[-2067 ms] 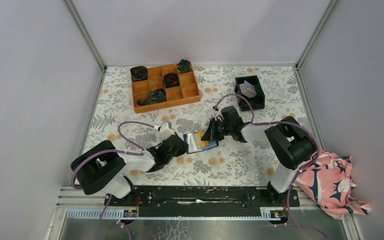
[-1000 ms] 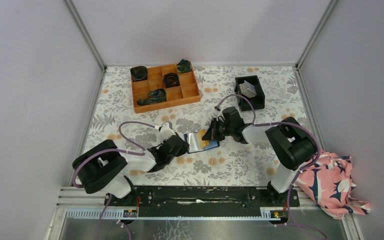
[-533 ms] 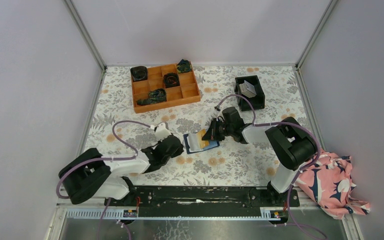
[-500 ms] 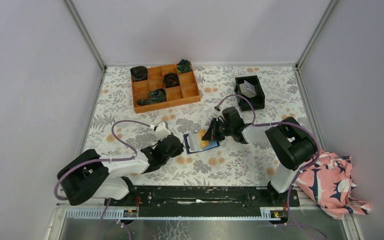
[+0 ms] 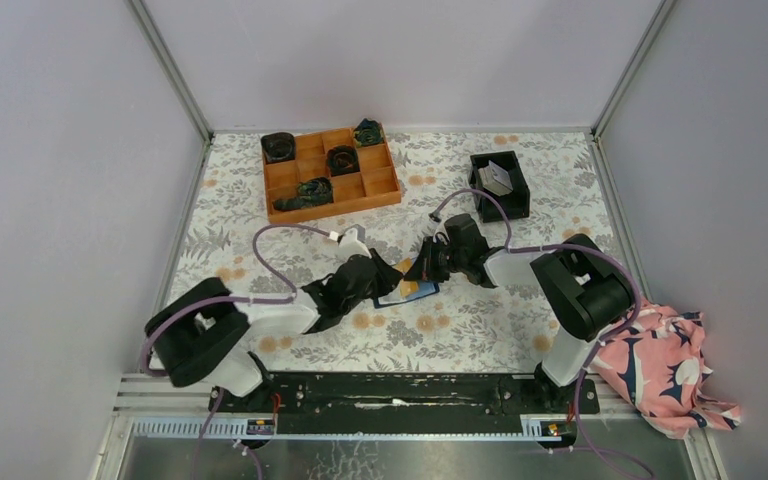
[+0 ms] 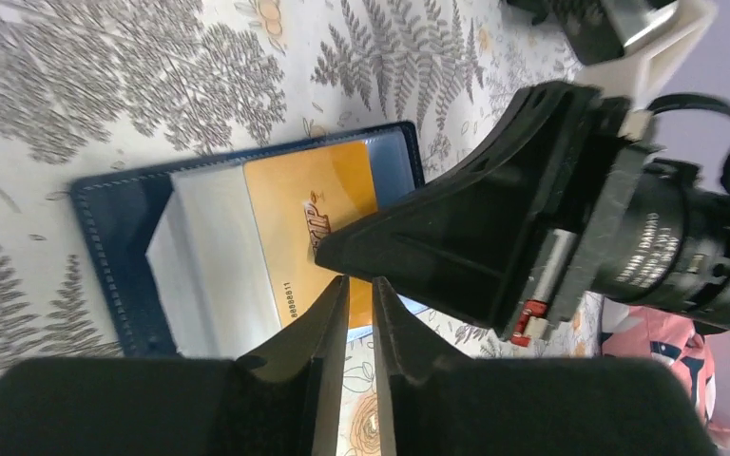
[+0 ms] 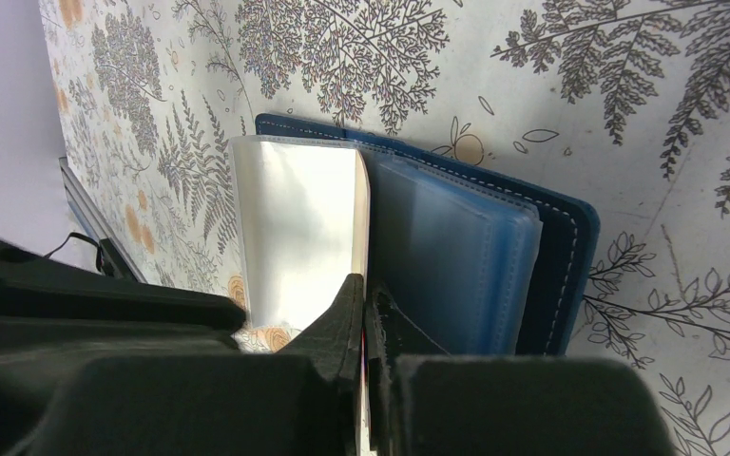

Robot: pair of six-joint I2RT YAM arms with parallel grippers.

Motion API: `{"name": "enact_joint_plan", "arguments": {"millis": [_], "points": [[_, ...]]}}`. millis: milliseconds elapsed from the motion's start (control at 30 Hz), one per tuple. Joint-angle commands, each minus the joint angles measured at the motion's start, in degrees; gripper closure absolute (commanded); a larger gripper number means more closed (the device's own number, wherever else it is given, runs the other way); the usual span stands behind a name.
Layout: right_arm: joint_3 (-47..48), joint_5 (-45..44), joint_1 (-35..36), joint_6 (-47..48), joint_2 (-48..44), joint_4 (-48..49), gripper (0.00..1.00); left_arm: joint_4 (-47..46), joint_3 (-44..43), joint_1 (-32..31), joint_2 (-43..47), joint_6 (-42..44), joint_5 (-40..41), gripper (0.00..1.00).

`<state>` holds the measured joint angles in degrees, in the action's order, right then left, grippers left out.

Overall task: Put the credit cards into the card holder
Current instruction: Insert the credit card into the card holder.

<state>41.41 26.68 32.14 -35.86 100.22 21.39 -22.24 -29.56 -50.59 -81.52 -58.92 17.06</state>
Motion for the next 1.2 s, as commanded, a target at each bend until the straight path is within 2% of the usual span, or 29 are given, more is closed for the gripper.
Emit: {"name": "enact_joint_plan", "arguments": {"millis": [0, 167, 433, 567, 833, 967, 1167], "points": [[0.2, -1.8, 0.2, 1.4, -0.2, -4.1, 1.0, -14.8, 0.5, 0.2, -7.8, -4.3, -6.8, 0.78], [-0.2, -1.6, 0.1, 1.1, -1.0, -3.8, 1.0, -29.2, 6.4, 1.3, -14.3, -12.2, -8.0, 0.79], [-1.2, -0.1, 0.1, 0.0, -2.1, -2.3, 1.0, -39.8, 12.8, 1.5, -16.9, -15.4, -4.6, 0.79], [-1.8, 0.6, 0.1, -0.6, -3.0, -1.6, 1.0, -46.2, 15.1, 2.2, -20.1, -16.9, -5.0, 0.75], [-2.8, 3.2, -0.1, -3.0, -4.1, 0.5, 1.0, -65.6, 18.5, 4.4, -30.8, -20.0, -8.7, 0.68], [-3.3, 5.6, -0.4, -4.8, -4.4, 2.8, 1.0, -67.1, 18.5, 5.0, -31.7, -19.6, -10.1, 0.65], [-4.5, 6.9, -0.9, -7.2, -5.4, 5.4, 1.0, -64.5, 18.5, 5.4, -29.7, -17.8, -10.8, 0.61]]}}
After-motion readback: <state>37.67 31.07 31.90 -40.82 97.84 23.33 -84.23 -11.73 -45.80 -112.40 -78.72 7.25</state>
